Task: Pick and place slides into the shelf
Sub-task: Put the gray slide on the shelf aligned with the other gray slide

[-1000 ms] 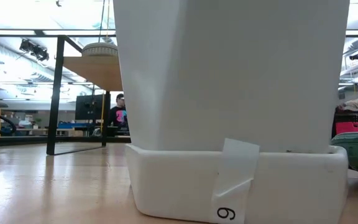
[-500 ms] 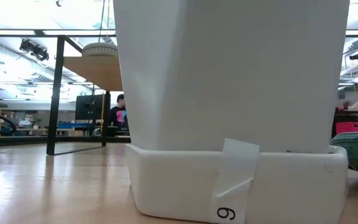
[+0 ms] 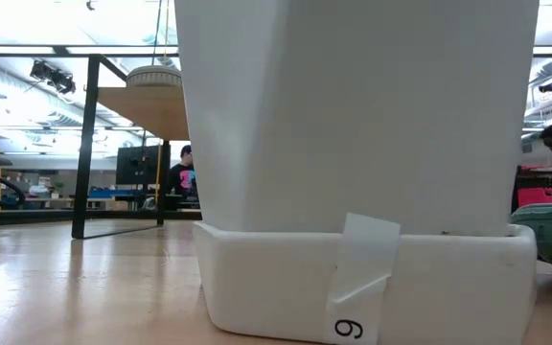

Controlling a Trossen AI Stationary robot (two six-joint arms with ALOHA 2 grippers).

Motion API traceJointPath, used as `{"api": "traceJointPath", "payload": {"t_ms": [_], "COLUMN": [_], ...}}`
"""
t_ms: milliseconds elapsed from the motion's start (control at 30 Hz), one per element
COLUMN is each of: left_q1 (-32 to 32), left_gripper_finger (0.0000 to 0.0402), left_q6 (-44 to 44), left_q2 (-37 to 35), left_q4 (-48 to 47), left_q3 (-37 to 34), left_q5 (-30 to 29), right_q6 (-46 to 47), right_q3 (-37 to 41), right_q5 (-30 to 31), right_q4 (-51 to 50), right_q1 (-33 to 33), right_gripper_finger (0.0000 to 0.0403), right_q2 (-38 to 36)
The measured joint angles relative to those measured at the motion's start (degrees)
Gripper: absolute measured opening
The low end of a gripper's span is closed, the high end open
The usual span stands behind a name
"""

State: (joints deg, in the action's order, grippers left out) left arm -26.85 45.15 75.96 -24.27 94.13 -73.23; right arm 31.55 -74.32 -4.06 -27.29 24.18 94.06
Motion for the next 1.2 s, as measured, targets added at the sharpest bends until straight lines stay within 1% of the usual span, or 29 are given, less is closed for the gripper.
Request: {"api": "traceJointPath", "payload": {"t_ms": [300, 433, 600, 867, 1033, 1200], "left_q1": [0.0, 0.0, 0.0, -0.39, -0.39, -0.39], "left_gripper_finger": [0.0173, 0.0173, 0.0173, 0.0175, 0.0173, 0.0176], "left_q6": [0.02, 0.02, 0.04, 0.04, 0.07, 0.09], "left_q2": [0.0, 0.0, 0.0, 0.0, 0.0, 0.0], "left_q4": [0.0, -0.02, -0.04, -0.2, -0.26, -0.28], "left_q3": [0.0, 0.0, 0.0, 0.0, 0.0, 0.0], "left_q5": [0.0, 0.02, 0.03, 0.04, 0.04, 0.04], "right_q6": [0.68, 1.42, 3.02, 3.78, 3.84, 0.83], "right_q3": [0.01, 0.02, 0.03, 0.01, -1.54, -3.82], "right_q5": [-2.07, -4.41, -5.87, -5.68, -5.52, -3.52], "right_q4": [3.41, 5.4, 6.15, 8.87, 9.07, 4.02], "right_q1": [0.11, 0.11, -0.01, 0.38, 0.57, 1.43], "right_gripper_finger": [0.0, 0.0, 0.0, 0.0, 0.0, 0.0], "right_q2": [0.86, 3.21, 5.88, 5.89, 5.82, 5.81]}}
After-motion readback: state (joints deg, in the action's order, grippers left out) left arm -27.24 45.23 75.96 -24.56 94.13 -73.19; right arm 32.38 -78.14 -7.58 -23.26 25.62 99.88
